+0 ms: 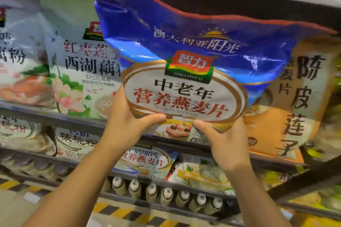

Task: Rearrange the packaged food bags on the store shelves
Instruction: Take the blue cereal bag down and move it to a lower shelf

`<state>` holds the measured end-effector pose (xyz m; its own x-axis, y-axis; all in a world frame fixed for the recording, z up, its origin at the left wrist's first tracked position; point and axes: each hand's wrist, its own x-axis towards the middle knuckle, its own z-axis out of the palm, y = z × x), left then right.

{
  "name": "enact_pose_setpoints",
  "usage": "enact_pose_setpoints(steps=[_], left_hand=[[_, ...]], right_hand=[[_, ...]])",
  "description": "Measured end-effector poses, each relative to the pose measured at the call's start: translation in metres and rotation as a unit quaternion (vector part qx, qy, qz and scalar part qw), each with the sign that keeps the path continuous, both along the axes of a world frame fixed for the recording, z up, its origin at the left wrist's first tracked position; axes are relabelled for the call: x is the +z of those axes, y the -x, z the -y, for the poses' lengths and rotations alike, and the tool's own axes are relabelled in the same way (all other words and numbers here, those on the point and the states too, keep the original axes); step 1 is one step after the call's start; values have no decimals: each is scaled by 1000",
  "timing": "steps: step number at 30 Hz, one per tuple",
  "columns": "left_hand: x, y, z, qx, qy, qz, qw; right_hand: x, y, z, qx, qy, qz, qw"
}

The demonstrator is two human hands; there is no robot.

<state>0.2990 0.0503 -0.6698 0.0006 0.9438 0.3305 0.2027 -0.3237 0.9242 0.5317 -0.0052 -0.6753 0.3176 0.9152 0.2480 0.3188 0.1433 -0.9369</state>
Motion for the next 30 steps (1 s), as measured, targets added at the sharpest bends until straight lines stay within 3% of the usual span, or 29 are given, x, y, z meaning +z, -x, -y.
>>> enact_pose_setpoints(steps=[11, 17, 22, 30], left_hand=[[-11, -15, -41, -33, 25, -52, 998], [-16, -13, -52, 5, 42, -114, 993], [-15, -15, -41, 55, 53, -156, 985], [-16, -11, -38, 66, 52, -213, 973]], right_hand=[[-4, -11, -20, -52, 27, 44, 997], [3, -1, -35, -100, 80, 87, 988], [11, 9, -33, -176, 168, 155, 958], [13, 10, -34, -170, 195, 179, 949]])
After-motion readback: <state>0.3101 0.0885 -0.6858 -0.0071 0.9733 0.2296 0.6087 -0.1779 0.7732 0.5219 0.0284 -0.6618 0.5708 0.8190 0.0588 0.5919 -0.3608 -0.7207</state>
